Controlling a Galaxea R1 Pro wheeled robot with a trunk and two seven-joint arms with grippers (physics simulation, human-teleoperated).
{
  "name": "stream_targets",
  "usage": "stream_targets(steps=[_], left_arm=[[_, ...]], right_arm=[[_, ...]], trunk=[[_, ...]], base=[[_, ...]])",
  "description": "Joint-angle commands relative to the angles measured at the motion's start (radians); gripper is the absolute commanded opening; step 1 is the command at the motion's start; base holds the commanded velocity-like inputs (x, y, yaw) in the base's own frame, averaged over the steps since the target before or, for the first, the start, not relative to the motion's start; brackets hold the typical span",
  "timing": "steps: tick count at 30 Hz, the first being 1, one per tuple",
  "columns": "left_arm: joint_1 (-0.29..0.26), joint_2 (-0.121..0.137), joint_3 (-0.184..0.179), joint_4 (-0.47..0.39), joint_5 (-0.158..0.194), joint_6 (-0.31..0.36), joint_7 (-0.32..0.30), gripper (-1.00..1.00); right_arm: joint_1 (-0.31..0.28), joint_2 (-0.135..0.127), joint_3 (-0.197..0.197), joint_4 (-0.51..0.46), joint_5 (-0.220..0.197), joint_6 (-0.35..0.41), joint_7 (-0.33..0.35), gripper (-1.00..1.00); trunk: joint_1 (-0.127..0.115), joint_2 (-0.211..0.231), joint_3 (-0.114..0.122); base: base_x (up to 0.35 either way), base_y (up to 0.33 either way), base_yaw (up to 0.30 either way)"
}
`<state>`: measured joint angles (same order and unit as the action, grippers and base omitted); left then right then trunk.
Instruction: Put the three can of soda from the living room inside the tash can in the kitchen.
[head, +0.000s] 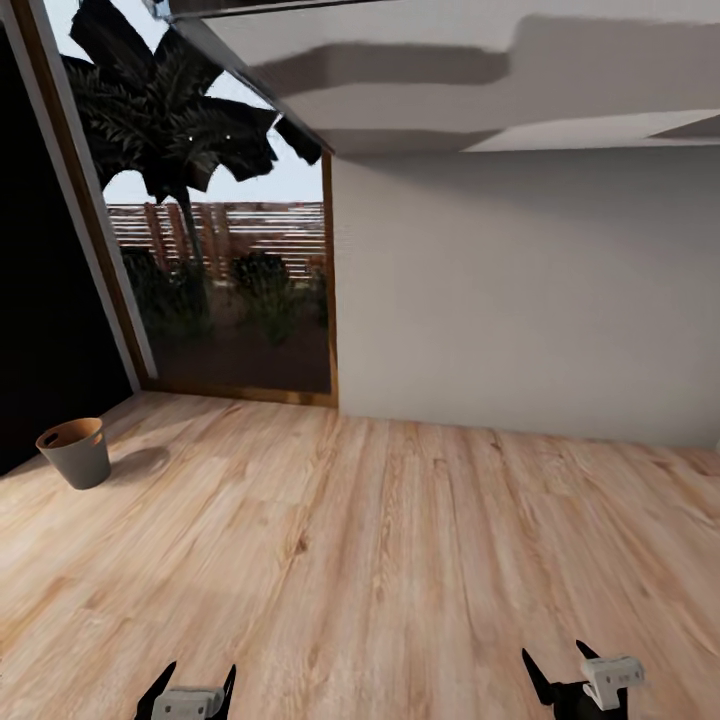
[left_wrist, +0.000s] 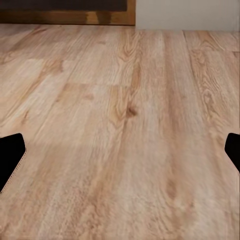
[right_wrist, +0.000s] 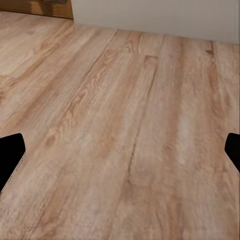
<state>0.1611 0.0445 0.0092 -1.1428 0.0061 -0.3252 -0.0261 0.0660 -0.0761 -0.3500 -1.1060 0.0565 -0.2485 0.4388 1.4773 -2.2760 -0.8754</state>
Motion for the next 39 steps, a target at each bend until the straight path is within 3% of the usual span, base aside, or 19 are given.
stream_targets(steps=[1, 28, 39], left_arm=[[0.0, 0.0, 0.0, 0.0, 0.0, 0.0, 0.0, 1.0], [0.0, 0.0, 0.0, 0.0, 0.0, 0.0, 0.0, 1.0], [0.0, 0.0, 0.0, -0.001, 0.0, 0.0, 0.0, 1.0]], right_arm=[[0.0, 0.0, 0.0, 0.0, 0.0, 0.0, 0.0, 1.0], [0.0, -0.001, 0.0, 0.0, 0.001, -0.001, 0.0, 1.0], [0.0, 0.0, 0.0, 0.0, 0.001, -0.001, 0.001, 1.0]], trunk=[[0.0, 0.0, -0.001], [0.0, 0.0, -0.016], [0.0, 0.0, -0.016]], base=[[0.321, 0.0, 0.191], [0.313, -0.036, 0.214], [0.298, -0.135, 0.068]])
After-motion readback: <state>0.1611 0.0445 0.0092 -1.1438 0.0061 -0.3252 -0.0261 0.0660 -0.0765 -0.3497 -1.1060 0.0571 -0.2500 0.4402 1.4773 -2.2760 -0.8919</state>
